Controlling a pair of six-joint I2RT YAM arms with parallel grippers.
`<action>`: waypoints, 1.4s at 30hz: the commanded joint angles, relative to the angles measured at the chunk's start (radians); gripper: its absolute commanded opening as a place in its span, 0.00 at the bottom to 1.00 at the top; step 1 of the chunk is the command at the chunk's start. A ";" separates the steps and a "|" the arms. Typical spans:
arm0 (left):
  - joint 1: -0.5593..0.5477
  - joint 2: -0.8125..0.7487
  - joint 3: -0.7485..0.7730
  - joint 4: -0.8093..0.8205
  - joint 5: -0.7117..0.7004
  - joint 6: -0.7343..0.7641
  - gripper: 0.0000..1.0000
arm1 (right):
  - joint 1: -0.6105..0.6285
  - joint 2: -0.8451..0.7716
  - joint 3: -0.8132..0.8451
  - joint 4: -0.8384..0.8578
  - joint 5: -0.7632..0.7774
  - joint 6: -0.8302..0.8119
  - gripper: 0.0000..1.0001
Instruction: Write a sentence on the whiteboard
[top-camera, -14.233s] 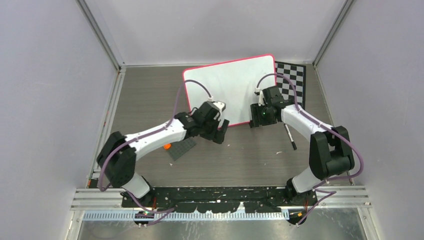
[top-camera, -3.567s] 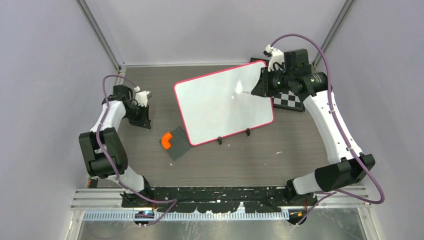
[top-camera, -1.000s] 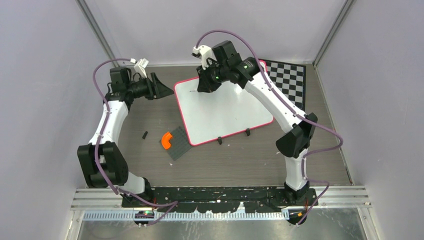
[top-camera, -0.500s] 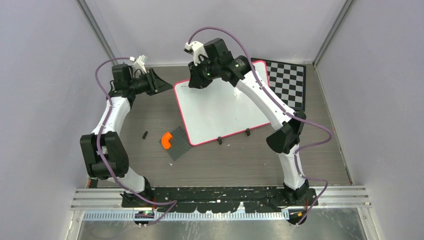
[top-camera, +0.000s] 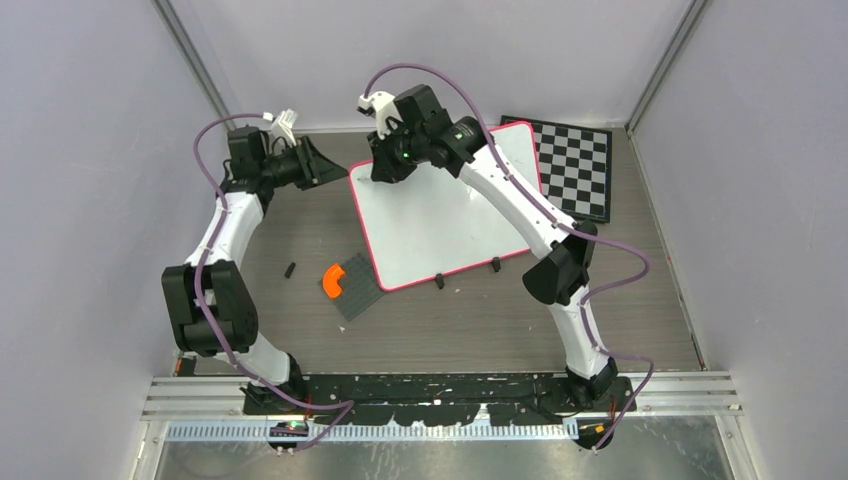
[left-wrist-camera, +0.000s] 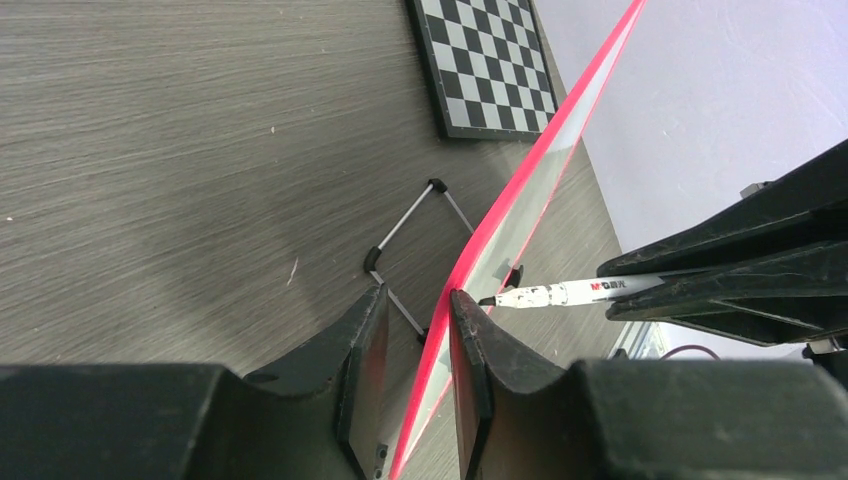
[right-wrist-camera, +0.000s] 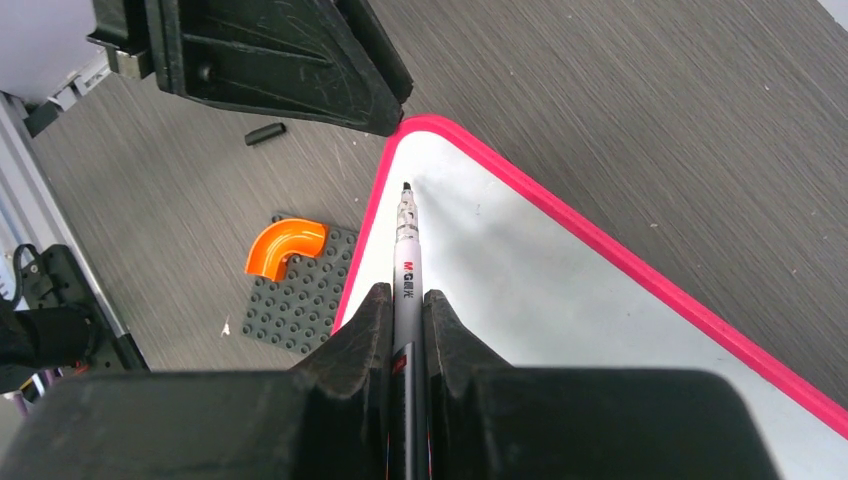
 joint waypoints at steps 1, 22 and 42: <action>-0.019 0.005 0.041 0.031 0.018 0.002 0.30 | 0.005 -0.007 0.048 0.027 0.026 -0.015 0.00; -0.012 0.028 0.007 0.197 0.099 -0.118 0.33 | 0.005 -0.005 0.052 0.023 0.048 -0.029 0.00; -0.038 0.037 0.014 0.164 0.098 -0.074 0.12 | 0.005 0.017 0.086 0.017 0.036 -0.023 0.00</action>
